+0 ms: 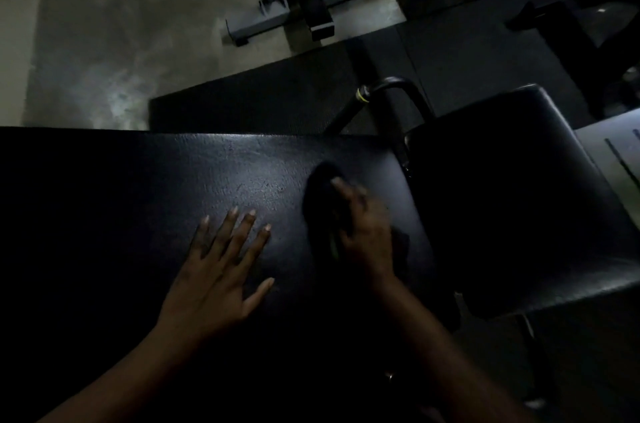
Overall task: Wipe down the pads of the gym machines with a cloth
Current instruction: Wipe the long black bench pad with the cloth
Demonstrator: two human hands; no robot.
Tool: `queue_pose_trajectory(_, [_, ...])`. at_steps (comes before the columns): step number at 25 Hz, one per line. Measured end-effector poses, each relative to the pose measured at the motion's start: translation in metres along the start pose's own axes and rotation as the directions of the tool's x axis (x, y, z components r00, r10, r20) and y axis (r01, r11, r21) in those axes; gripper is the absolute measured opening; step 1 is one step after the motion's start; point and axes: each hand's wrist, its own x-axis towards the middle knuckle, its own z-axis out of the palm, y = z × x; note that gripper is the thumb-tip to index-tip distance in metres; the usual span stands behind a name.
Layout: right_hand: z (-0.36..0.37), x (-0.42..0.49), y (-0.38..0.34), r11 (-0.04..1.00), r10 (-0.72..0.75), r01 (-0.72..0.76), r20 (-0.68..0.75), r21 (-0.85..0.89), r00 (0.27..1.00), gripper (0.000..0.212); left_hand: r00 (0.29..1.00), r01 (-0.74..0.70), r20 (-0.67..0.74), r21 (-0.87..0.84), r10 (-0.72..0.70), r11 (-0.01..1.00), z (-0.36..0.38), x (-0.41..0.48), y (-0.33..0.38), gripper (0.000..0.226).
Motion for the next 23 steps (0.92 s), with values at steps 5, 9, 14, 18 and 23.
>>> queue_pose_trajectory(5, [0.005,0.096,0.081,0.817,0.570,-0.566,0.001,-0.107,0.822,0.054,0.998,-0.017,-0.060,0.024,0.018,1.000,0.005,0.001,0.000,0.070])
queue_pose_trajectory(9, [0.022,0.100,0.030,0.885,0.404,-0.398,-0.026,-0.242,0.915,0.052,0.998,-0.014,-0.066,0.034,0.016,0.999,0.005,0.001,0.001,0.070])
queue_pose_trajectory(14, [0.023,0.025,-0.048,0.996,-0.030,0.034,0.056,-0.077,0.998,0.055,0.998,-0.003,-0.056,0.028,0.005,1.000,0.004,0.002,0.002,0.072])
queue_pose_trajectory(18, [-0.008,0.009,0.008,1.000,-0.026,0.026,0.039,-0.001,0.999,0.059,0.997,-0.005,-0.072,0.018,0.006,1.000,0.007,0.001,0.001,0.073])
queue_pose_trajectory(23, [-0.035,-0.031,0.106,0.930,0.361,-0.361,-0.017,-0.066,0.932,0.054,0.997,0.003,-0.079,0.001,-0.003,1.000,0.011,0.001,0.001,0.074])
